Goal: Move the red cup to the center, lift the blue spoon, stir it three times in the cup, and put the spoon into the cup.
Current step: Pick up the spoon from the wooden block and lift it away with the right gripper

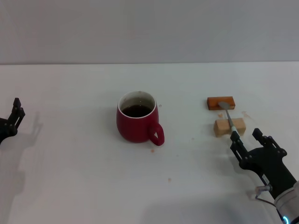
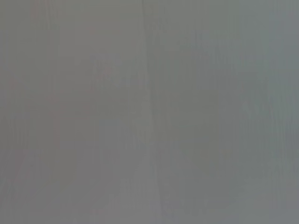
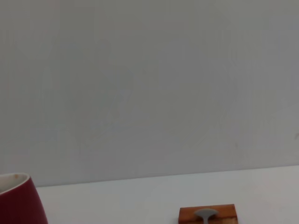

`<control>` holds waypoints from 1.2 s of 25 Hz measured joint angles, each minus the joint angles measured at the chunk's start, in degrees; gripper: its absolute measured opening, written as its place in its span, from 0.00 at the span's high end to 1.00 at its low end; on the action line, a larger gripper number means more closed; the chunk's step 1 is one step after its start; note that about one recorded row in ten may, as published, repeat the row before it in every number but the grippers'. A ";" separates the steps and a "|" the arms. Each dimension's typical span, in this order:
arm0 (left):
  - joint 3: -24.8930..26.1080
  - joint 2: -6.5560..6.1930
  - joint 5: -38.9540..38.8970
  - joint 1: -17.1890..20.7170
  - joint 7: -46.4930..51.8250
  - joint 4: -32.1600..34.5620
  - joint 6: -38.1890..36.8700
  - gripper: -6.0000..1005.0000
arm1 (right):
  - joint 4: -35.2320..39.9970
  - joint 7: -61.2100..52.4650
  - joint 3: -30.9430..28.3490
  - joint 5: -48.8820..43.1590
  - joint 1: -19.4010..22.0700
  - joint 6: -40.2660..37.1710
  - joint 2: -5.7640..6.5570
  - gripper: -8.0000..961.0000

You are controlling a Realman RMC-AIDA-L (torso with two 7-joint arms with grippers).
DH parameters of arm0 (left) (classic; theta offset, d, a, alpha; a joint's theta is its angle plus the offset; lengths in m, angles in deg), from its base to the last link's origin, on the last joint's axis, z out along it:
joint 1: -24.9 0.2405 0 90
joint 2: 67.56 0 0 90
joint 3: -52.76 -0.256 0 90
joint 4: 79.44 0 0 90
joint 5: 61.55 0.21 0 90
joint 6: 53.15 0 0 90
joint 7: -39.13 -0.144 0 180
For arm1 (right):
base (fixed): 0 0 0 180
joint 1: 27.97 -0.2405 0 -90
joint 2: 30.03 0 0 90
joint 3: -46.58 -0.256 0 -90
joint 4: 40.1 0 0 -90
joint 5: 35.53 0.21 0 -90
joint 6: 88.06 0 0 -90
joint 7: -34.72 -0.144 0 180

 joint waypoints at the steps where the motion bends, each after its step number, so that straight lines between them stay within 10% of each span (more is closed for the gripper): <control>1: 0.00 0.00 0.00 0.00 0.00 0.00 0.01 0.16 | 0.00 0.00 -0.03 0.00 -0.25 0.37 0.00 0.36; 30: 0.00 0.00 -0.01 0.00 0.11 0.09 0.07 0.16 | 0.01 -0.05 -0.17 0.00 -1.18 2.56 0.00 0.37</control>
